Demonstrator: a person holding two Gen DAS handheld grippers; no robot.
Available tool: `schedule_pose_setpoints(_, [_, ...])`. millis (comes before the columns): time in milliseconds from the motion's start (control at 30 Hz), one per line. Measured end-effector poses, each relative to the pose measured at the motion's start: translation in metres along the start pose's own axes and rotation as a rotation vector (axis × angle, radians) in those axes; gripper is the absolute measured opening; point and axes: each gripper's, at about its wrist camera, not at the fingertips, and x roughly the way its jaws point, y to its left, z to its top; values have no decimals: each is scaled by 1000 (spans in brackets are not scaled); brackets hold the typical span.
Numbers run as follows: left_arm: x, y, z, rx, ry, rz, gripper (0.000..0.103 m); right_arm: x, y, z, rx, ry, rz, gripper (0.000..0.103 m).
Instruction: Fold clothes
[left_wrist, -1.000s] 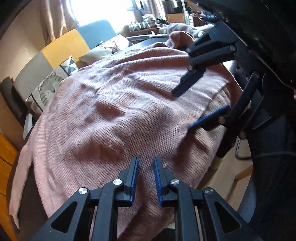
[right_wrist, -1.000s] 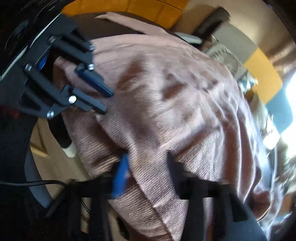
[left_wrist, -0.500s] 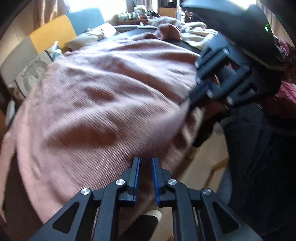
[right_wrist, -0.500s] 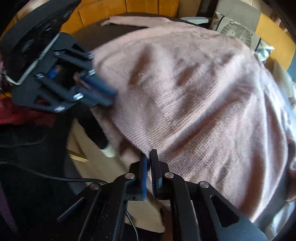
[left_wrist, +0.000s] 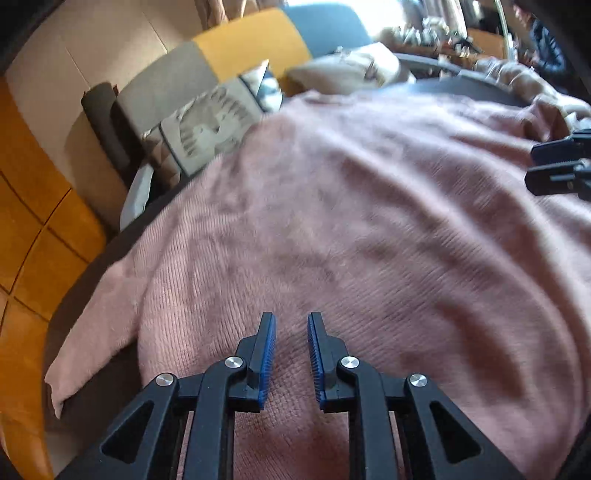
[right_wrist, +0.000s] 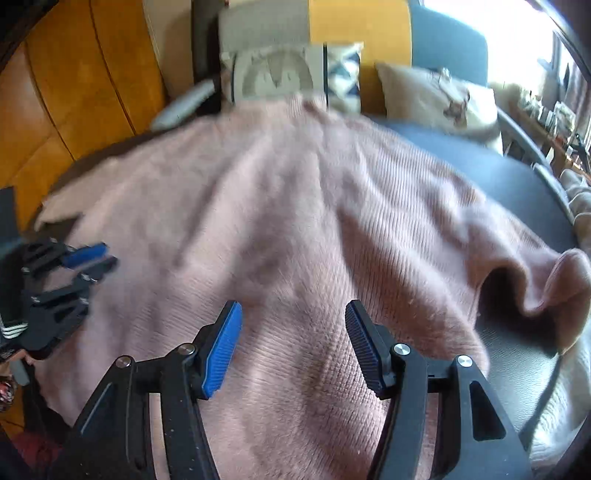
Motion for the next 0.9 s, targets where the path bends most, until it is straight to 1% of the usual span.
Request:
schedule_pose_setpoints(33, [-2, 1, -7, 6, -13, 4, 18, 5, 1, -5, -22, 20, -14, 62])
schedule_pose_setpoints(67, [-5, 1, -14, 20, -33, 13, 18, 6, 1, -15, -59, 21, -28, 61])
schedule_pose_setpoints(100, [-7, 3, -21, 31, -42, 20, 18, 8, 1, -26, -97, 20, -43, 61])
schedule_pose_setpoints(133, [-9, 5, -31, 40, -57, 29, 18, 1, -1, -33, -128, 0, -58, 61])
schedule_pose_setpoints(167, [-11, 7, -40, 41, -71, 34, 18, -3, -4, -39, -147, -1, -69, 61])
schedule_pose_setpoints(233, [-17, 19, -57, 2, -101, 33, 20, -9, -23, -51, -96, -6, -41, 63])
schedule_pose_setpoints(267, [-19, 28, -67, -44, -119, 23, 23, -12, -32, -56, -67, -18, -20, 66])
schedule_pose_setpoints(300, [-20, 36, -75, -85, -133, 8, 25, -14, -41, -61, -36, -31, 1, 66])
schedule_pose_setpoints(367, [-22, 48, -83, -146, -148, -41, 26, -15, -38, -65, -60, -55, -5, 67])
schedule_pose_setpoints(400, [-23, 51, -84, -166, -147, -59, 26, -15, -35, -64, -66, -56, -14, 70])
schedule_pose_setpoints(433, [-23, 52, -79, -165, -133, -65, 27, -14, -33, -62, -71, -56, -24, 71])
schedule_pose_setpoints(533, [-23, 53, -66, -161, -89, -82, 26, -13, -33, -50, -48, -9, -2, 72])
schedule_pose_setpoints(633, [-23, 54, -53, -158, -51, -93, 26, -37, -31, -32, -52, -103, 6, 72])
schedule_pose_setpoints(667, [-21, 55, -46, -156, -54, -75, 26, -45, -30, -25, -53, -135, 9, 72])
schedule_pose_setpoints(700, [-16, 57, -37, -152, -56, -40, 26, -50, -27, -16, -58, -164, -21, 72])
schedule_pose_setpoints(733, [-10, 57, -28, -150, -52, -8, 26, -45, -26, -6, -54, -160, -47, 72])
schedule_pose_setpoints(800, [10, 56, -9, -162, -15, 20, 26, -35, -24, 16, -43, -150, -98, 72])
schedule_pose_setpoints(867, [28, 57, 4, -185, 10, 34, 26, -13, -25, 34, -21, -120, -111, 72])
schedule_pose_setpoints(900, [34, 58, 8, -194, 8, 41, 26, -3, -27, 39, -12, -107, -104, 72])
